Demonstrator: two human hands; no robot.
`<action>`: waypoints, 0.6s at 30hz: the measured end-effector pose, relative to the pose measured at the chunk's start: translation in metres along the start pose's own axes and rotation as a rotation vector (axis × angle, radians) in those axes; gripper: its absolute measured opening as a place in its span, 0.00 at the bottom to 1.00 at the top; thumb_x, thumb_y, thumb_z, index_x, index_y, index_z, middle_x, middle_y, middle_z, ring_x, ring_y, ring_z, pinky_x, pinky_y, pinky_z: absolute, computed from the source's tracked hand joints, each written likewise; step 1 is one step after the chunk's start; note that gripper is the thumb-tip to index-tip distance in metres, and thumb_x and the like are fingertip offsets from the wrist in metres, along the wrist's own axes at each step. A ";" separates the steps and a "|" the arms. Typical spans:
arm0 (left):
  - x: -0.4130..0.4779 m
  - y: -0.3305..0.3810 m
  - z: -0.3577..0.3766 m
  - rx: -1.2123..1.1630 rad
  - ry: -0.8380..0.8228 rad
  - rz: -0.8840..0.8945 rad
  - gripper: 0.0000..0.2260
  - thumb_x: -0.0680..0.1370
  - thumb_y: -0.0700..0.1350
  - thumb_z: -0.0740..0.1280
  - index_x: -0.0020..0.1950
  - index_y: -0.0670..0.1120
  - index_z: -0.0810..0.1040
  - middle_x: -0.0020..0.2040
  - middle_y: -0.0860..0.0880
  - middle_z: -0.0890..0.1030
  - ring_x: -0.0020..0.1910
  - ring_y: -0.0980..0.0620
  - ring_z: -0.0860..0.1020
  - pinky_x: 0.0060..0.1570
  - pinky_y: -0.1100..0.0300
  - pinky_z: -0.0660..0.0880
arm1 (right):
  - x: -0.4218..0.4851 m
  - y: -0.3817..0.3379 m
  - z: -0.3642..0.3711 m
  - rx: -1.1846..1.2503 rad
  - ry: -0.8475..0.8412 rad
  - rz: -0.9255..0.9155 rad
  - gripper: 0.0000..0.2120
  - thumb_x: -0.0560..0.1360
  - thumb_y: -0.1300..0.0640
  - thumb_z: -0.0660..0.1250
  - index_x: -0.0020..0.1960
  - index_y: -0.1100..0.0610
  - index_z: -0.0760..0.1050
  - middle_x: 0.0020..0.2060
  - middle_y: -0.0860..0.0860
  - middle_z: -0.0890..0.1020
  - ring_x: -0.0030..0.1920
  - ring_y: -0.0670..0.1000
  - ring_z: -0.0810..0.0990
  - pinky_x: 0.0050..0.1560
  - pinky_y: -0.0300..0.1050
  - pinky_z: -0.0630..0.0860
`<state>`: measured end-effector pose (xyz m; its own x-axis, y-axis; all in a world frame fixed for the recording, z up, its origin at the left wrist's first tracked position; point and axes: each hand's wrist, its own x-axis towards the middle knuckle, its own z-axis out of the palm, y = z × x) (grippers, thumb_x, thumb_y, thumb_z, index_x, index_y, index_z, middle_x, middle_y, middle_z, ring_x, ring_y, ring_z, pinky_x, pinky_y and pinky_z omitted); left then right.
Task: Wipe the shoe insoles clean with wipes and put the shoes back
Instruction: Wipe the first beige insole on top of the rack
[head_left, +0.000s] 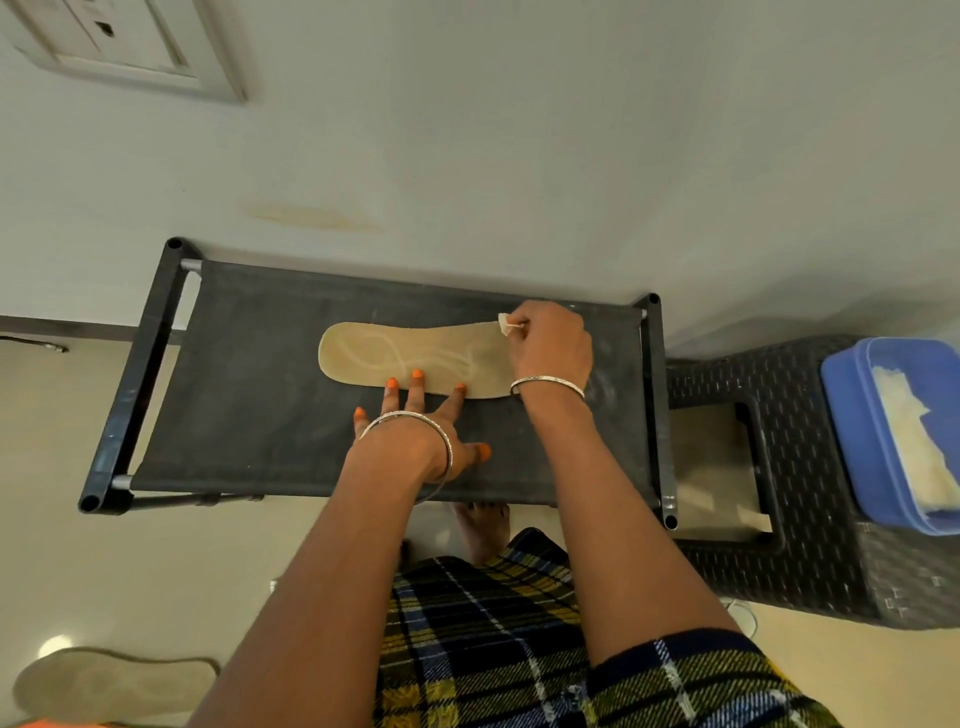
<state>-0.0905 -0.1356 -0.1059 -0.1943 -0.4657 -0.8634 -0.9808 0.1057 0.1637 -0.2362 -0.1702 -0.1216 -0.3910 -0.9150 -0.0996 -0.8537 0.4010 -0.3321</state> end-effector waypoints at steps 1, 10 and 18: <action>0.000 0.000 0.000 0.000 0.002 -0.001 0.36 0.78 0.67 0.56 0.76 0.62 0.35 0.76 0.49 0.29 0.76 0.42 0.32 0.72 0.34 0.41 | -0.002 -0.005 0.001 -0.003 -0.026 -0.039 0.11 0.78 0.60 0.65 0.56 0.53 0.83 0.53 0.53 0.84 0.54 0.56 0.82 0.52 0.47 0.76; 0.002 -0.002 0.000 0.012 -0.009 0.003 0.36 0.78 0.67 0.56 0.76 0.63 0.34 0.76 0.49 0.28 0.76 0.41 0.32 0.72 0.33 0.42 | -0.002 -0.002 0.001 0.057 -0.070 -0.043 0.09 0.78 0.57 0.66 0.53 0.50 0.83 0.50 0.50 0.85 0.52 0.55 0.82 0.48 0.47 0.77; 0.003 0.000 0.000 0.032 -0.006 -0.009 0.37 0.78 0.67 0.55 0.77 0.60 0.34 0.76 0.49 0.28 0.76 0.41 0.32 0.72 0.33 0.43 | -0.001 -0.006 0.005 0.040 -0.376 -0.157 0.04 0.71 0.55 0.75 0.46 0.50 0.86 0.44 0.48 0.86 0.46 0.53 0.84 0.51 0.52 0.82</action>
<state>-0.0912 -0.1366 -0.1082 -0.1850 -0.4612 -0.8678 -0.9816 0.1299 0.1403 -0.2288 -0.1723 -0.1240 -0.0981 -0.9204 -0.3784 -0.8762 0.2602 -0.4057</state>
